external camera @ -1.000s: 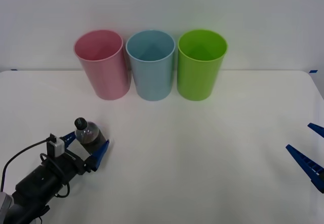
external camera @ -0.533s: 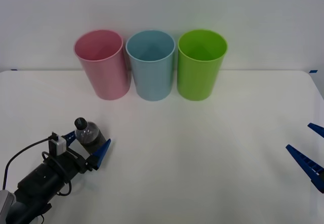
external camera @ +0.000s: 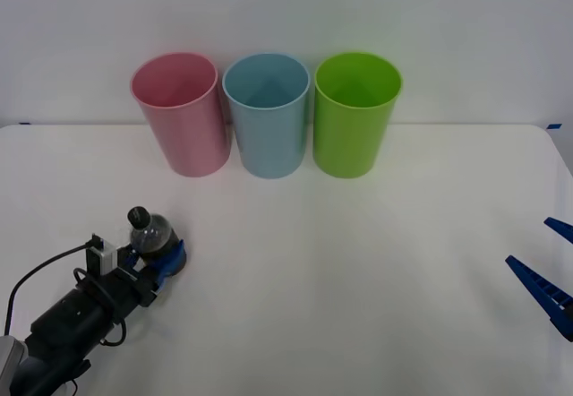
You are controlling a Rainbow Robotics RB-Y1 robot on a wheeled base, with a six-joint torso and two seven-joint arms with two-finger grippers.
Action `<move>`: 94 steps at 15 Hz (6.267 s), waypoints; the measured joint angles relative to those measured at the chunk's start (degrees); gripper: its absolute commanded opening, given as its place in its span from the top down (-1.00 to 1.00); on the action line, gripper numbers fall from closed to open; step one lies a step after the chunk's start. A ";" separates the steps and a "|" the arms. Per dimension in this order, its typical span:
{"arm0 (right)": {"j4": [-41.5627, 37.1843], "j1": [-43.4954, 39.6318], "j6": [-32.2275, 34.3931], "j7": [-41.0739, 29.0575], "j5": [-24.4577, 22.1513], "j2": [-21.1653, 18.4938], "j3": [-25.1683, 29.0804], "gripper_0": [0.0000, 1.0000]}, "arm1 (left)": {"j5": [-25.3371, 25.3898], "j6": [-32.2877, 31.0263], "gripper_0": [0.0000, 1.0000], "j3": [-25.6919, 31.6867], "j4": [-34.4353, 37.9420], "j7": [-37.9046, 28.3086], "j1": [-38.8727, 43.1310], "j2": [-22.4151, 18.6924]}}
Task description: Grasp the object on the table and drop it into the matching bin: aluminum can to the light blue bin, PET bottle to the pink bin.
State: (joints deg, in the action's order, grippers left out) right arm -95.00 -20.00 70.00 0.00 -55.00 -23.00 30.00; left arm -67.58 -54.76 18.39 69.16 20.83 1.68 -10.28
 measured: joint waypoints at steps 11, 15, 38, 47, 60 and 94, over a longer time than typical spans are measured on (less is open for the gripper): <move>0.00 0.00 0.00 0.00 0.00 0.00 0.00 -1.00 | 8.90 -2.78 1.00 4.58 10.26 -6.67 6.29 -6.50; 0.00 0.00 0.00 0.00 0.00 0.00 0.00 -1.00 | 10.30 2.00 1.00 7.13 20.04 -16.74 9.15 -9.95; 0.00 0.00 0.00 0.00 0.00 0.00 0.00 -1.00 | -10.73 16.70 1.00 -3.15 16.57 -44.07 -22.85 -16.64; 0.00 0.00 0.00 0.00 0.00 0.00 0.00 -1.00 | -23.84 16.95 1.00 -4.58 -0.08 -43.44 -40.23 -12.61; 0.00 0.00 0.00 0.00 0.00 0.00 0.00 -1.00 | -29.85 17.22 -1.00 -1.58 -1.14 -43.52 -42.19 -8.27; 0.00 0.00 0.00 0.00 0.00 0.00 0.00 -1.00 | 4.67 -5.94 -1.00 13.59 24.74 -31.34 9.51 -19.43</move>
State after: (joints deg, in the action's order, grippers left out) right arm -95.00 -20.00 70.00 0.00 -55.00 -23.00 30.00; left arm -62.91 -60.70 31.99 93.90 -10.51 11.19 -29.71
